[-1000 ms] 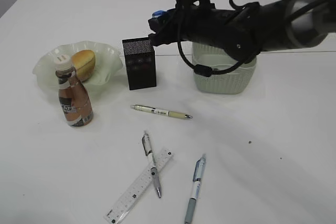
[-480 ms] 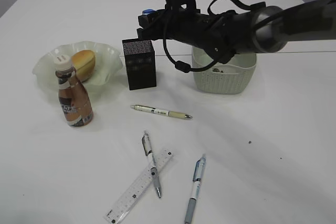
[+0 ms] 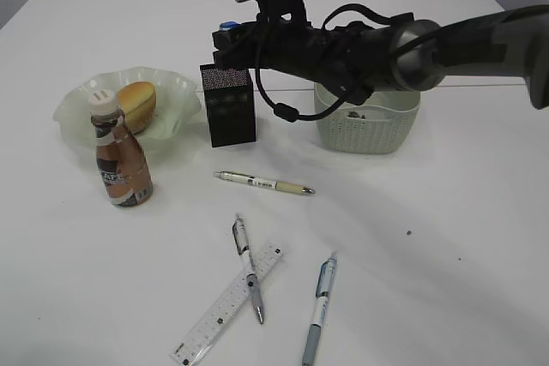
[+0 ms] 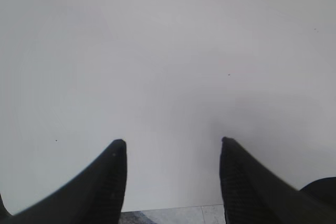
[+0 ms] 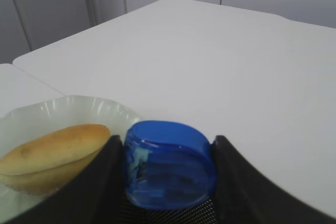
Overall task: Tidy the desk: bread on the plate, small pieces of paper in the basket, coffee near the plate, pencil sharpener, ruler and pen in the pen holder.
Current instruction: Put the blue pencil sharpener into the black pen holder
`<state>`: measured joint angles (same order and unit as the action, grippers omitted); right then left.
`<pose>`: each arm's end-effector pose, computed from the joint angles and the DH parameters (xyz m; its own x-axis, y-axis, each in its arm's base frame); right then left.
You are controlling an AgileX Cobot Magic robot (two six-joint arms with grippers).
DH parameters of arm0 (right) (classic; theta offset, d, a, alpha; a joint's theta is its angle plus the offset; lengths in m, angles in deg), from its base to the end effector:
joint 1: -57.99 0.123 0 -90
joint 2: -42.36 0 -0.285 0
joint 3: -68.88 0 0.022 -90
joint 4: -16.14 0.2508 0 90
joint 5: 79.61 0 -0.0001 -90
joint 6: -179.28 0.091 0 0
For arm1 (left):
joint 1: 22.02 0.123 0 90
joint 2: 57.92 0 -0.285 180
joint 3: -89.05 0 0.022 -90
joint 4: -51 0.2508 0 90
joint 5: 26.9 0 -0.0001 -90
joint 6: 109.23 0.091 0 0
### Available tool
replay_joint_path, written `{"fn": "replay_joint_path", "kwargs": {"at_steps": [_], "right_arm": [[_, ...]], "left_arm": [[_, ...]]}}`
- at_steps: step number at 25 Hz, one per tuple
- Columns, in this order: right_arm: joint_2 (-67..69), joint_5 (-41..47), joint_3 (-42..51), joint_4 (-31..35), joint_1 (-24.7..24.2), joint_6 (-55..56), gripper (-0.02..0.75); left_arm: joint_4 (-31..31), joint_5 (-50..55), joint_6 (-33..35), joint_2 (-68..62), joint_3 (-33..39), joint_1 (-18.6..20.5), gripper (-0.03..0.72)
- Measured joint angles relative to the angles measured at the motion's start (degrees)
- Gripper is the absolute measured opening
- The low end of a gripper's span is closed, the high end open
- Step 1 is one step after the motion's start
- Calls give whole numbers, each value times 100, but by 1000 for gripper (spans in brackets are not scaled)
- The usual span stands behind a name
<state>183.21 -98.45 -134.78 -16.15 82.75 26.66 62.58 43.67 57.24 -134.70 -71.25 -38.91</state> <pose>0.4857 0.2413 0.1906 -0.1399 -0.1308 -0.9815 -0.5759 0.8171 -0.0268 0.2031 -0.0436 0.3070 -0.9587 0.1194 -0.2580 0.0843 0.9861 0.1431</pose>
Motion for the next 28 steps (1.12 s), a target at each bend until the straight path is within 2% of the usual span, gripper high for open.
{"fn": "replay_joint_path", "kwargs": {"at_steps": [6, 28], "right_arm": [[348, 140, -452, -130, 0, 78, 325], [466, 216, -529, -370, -12, 190, 343]], "left_arm": [[0, 0, 0, 0, 0, 0, 415], [0, 0, 0, 0, 0, 0, 415]]}}
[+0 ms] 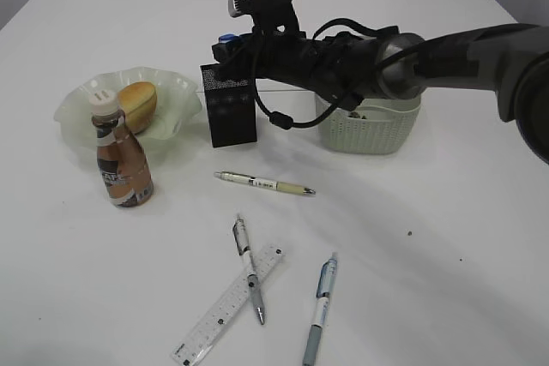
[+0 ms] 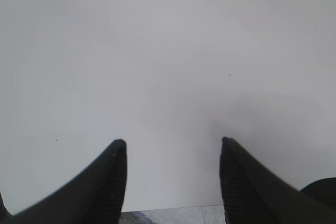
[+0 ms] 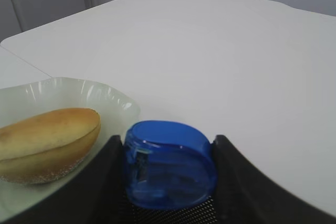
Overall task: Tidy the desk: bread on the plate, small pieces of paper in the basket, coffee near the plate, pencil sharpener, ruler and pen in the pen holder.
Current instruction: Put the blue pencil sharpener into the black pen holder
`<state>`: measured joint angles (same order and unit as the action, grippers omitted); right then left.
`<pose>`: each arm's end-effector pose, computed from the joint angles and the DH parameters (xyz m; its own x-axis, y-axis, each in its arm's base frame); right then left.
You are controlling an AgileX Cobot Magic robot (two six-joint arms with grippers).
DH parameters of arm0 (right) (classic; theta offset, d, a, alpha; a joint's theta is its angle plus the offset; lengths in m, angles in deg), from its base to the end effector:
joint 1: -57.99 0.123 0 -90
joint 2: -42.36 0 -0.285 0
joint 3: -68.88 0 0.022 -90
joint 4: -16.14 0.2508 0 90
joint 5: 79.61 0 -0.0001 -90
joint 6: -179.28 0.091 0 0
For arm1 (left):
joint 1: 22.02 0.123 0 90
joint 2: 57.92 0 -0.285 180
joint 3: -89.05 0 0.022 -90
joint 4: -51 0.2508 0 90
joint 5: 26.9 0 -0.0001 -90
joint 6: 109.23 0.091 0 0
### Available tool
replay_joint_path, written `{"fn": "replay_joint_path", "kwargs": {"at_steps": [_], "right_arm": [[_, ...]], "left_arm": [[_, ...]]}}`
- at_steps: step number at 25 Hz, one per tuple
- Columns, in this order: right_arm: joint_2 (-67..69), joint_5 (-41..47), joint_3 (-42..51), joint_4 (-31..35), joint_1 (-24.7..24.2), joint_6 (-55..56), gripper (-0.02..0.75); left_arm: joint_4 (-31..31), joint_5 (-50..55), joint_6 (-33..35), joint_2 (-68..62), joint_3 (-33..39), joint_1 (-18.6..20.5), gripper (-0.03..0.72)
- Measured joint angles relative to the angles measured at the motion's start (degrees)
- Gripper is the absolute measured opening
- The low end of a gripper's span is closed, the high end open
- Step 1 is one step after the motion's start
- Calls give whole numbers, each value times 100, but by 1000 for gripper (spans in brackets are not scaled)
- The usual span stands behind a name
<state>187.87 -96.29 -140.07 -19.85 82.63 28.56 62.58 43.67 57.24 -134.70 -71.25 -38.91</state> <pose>0.4994 0.2459 0.1718 -0.1483 -0.1728 -0.9737 -0.5774 0.8145 -0.0566 0.2031 -0.0436 0.3070 -0.9587 0.1194 -0.2580 0.0843 0.9861 0.1431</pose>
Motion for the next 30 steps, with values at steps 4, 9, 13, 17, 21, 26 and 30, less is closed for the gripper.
{"fn": "replay_joint_path", "kwargs": {"at_steps": [4, 9, 13, 17, 21, 26, 30], "right_arm": [[0, 0, 0, 0, 0, 44, 364], [0, 0, 0, -13, 0, 163, 366], [0, 0, 0, -304, 0, 659, 369], [0, 0, 0, -514, 0, 878, 373], [0, 0, 0, -537, 0, 902, 374], [0, 0, 0, -549, 0, 915, 374], [0, 0, 0, -557, 0, 926, 374]], "left_arm": [[0, 0, 0, 0, 0, 0, 415], [0, 0, 0, 0, 0, 0, 414], [0, 0, 0, 0, 0, 0, 414], [0, 0, 0, 0, 0, 0, 413], [0, 0, 0, 0, 0, 0, 413], [0, 0, 0, 0, 0, 0, 412], [0, 0, 0, 0, 0, 0, 406]]}}
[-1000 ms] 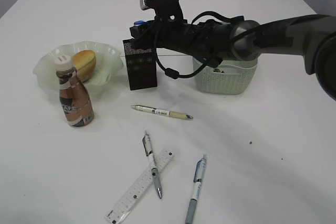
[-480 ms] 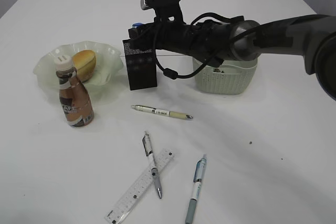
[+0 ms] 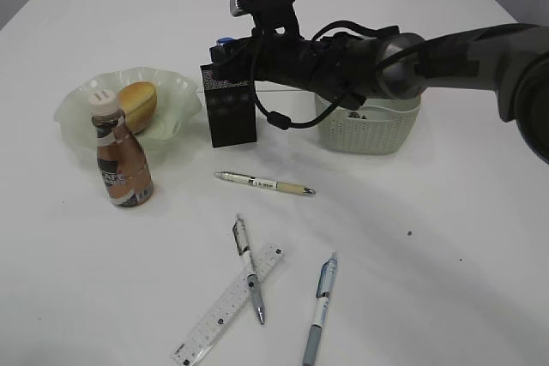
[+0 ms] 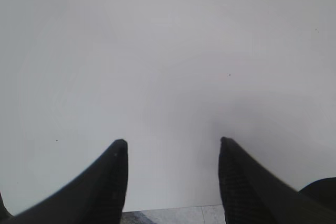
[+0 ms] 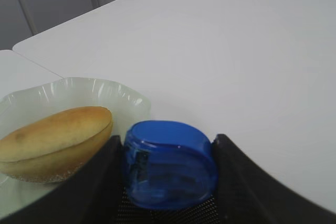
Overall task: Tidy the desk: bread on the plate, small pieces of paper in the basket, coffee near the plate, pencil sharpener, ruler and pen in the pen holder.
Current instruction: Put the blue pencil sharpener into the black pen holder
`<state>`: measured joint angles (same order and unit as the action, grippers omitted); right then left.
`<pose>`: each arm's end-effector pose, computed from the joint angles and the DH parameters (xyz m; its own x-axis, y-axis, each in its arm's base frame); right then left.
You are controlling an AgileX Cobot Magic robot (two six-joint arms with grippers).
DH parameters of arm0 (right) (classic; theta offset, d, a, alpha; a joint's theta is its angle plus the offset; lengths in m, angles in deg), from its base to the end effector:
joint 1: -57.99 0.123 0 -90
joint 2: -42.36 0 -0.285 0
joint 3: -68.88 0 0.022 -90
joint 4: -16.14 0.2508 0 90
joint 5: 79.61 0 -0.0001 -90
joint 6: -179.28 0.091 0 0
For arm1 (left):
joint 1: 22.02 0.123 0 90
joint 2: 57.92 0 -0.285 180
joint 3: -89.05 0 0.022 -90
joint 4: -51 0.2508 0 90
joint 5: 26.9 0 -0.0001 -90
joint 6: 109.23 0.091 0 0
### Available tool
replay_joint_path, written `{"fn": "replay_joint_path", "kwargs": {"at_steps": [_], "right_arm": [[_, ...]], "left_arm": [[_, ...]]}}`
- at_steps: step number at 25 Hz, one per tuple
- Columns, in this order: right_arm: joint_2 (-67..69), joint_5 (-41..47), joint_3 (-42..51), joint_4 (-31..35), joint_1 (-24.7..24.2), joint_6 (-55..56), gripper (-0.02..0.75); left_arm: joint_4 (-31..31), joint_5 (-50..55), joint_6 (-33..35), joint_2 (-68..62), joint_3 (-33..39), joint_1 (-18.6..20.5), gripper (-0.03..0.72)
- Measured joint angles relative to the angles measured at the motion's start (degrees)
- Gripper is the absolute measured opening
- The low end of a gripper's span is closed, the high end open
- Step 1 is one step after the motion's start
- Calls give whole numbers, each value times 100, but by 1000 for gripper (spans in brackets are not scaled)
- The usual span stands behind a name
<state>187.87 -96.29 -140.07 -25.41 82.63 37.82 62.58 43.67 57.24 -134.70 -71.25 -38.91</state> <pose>0.4980 0.2474 0.1704 -0.2005 -0.1257 -0.9716 -0.5838 0.8117 0.0154 0.2031 -0.0436 0.3070 -0.9587 0.1194 -0.2580 0.0843 0.9861 0.1431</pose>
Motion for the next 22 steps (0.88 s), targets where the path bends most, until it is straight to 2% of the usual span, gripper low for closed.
{"fn": "replay_joint_path", "kwargs": {"at_steps": [5, 9, 13, 19, 22], "right_arm": [[0, 0, 0, 0, 0, 0, 385], [0, 0, 0, -5, 0, 203, 453], [0, 54, 0, -28, 0, 244, 475], [0, 77, 0, -530, 0, 270, 480], [-49, 86, 0, -996, 0, 280, 480]], "left_arm": [[0, 0, 0, 0, 0, 0, 405], [0, 0, 0, 0, 0, 0, 404], [0, 0, 0, 0, 0, 0, 404], [0, 0, 0, 0, 0, 0, 404], [0, 0, 0, 0, 0, 0, 404]]}}
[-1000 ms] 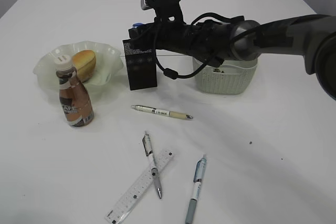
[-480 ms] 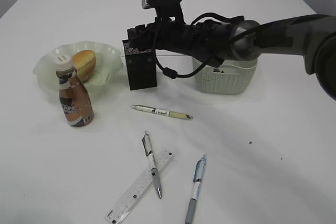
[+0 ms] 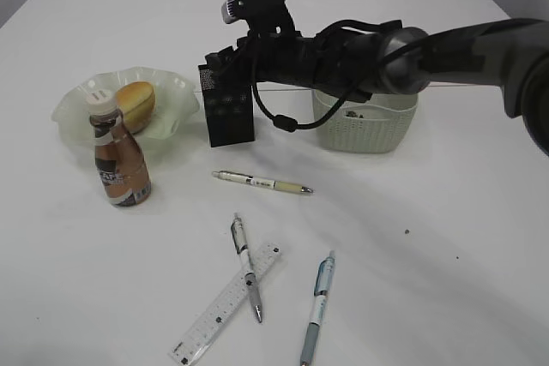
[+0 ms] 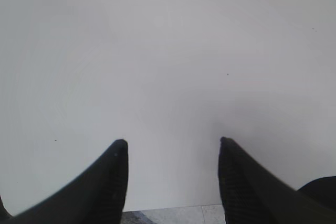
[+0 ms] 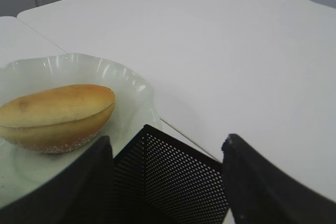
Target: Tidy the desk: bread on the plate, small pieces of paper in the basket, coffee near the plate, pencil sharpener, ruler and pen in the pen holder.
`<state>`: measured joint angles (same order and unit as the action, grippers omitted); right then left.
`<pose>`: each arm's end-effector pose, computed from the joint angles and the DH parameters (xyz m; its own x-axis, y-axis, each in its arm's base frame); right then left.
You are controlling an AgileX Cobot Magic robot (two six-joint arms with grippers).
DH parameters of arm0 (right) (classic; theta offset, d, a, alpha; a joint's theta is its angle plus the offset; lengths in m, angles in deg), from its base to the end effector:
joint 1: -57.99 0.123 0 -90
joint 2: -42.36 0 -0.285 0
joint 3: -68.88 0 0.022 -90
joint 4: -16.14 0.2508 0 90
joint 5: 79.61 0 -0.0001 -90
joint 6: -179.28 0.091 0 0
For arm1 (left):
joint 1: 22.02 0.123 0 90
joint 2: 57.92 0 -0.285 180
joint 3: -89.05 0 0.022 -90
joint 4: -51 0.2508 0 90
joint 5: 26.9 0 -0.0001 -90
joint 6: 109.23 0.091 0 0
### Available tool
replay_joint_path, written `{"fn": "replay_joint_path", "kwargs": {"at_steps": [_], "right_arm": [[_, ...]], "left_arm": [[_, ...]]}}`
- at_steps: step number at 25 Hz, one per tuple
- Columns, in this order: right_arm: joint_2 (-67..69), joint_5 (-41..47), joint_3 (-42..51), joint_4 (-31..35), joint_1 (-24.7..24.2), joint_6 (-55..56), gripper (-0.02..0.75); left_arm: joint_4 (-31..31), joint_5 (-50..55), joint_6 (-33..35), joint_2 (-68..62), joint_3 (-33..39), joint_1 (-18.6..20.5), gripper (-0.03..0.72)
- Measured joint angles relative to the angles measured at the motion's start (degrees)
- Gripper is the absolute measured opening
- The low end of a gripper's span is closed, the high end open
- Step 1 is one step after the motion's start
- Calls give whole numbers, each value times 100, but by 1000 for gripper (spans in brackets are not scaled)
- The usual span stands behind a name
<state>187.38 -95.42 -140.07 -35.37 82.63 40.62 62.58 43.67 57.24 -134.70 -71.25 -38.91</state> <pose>0.4954 0.2485 0.1712 -0.1548 -0.2408 -0.9582 -0.6259 0.7743 -0.0935 0.2031 -0.0436 0.3070 -0.9587 0.1194 -0.2580 0.0843 0.9861 0.1431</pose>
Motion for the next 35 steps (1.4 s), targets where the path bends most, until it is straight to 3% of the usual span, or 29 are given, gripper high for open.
{"fn": "replay_joint_path", "kwargs": {"at_steps": [7, 12, 15, 20, 27, 30, 35], "right_arm": [[-369, 61, 0, -1794, 0, 197, 479], [-591, 47, 0, -4423, -22, 1861, 478], [-788, -399, 25, -5208, -104, 3014, 478], [-1290, -1109, 330, -5392, -324, 3991, 478], [-2256, -1386, 1495, -5392, -618, 4048, 478], [-2765, -1471, 2153, -5392, -683, 3312, 478], [-3385, -1260, 3354, -5392, -694, 372, 478]], "left_arm": [[0, 0, 0, 0, 0, 0, 404], [0, 0, 0, 0, 0, 0, 404], [0, 0, 0, 0, 0, 0, 403], [0, 0, 0, 0, 0, 0, 403], [-89, 0, 0, 0, 0, 0, 403], [-210, 0, 0, 0, 0, 0, 403], [-346, 0, 0, 0, 0, 0, 403]]}}
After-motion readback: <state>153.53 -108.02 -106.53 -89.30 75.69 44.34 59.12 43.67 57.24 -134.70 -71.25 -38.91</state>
